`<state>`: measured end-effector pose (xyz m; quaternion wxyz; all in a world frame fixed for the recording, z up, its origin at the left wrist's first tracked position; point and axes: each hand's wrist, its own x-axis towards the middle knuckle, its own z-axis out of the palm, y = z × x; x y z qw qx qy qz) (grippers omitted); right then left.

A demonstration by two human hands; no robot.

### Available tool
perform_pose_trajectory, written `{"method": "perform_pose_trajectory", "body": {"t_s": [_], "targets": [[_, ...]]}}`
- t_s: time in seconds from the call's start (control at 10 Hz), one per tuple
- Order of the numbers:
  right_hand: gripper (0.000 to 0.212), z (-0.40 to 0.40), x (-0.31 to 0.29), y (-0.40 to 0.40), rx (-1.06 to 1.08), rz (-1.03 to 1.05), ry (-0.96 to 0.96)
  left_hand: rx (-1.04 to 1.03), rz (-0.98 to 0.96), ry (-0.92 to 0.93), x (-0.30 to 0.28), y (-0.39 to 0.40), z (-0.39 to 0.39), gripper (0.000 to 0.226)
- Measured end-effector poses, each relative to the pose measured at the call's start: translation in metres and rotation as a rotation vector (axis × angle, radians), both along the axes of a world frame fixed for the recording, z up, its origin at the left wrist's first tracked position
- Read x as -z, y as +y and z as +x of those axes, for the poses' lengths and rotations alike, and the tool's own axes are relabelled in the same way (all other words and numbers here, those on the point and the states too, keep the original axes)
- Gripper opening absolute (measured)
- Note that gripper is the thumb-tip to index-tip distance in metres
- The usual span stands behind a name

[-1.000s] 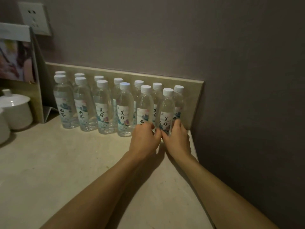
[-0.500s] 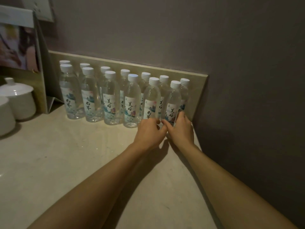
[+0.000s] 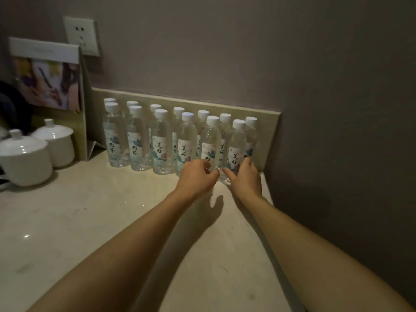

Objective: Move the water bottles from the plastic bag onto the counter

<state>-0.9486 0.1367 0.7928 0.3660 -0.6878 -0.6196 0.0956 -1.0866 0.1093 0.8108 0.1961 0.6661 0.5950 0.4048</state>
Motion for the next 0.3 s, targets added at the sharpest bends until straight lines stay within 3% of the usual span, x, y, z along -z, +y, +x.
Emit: {"method": "perform_pose_trajectory", "body": {"t_s": [0.2,0.3], "targets": [[0.075,-0.006,-0.014,-0.003,0.102,-0.084,-0.003,0.031,0.013,0.099,-0.016,0.002,-0.018,0.033],[0.06,-0.015,-0.035,-0.011,0.195,0.063,-0.028,0.044,0.044,0.119,-0.03,0.006,-0.033,0.036]]}}
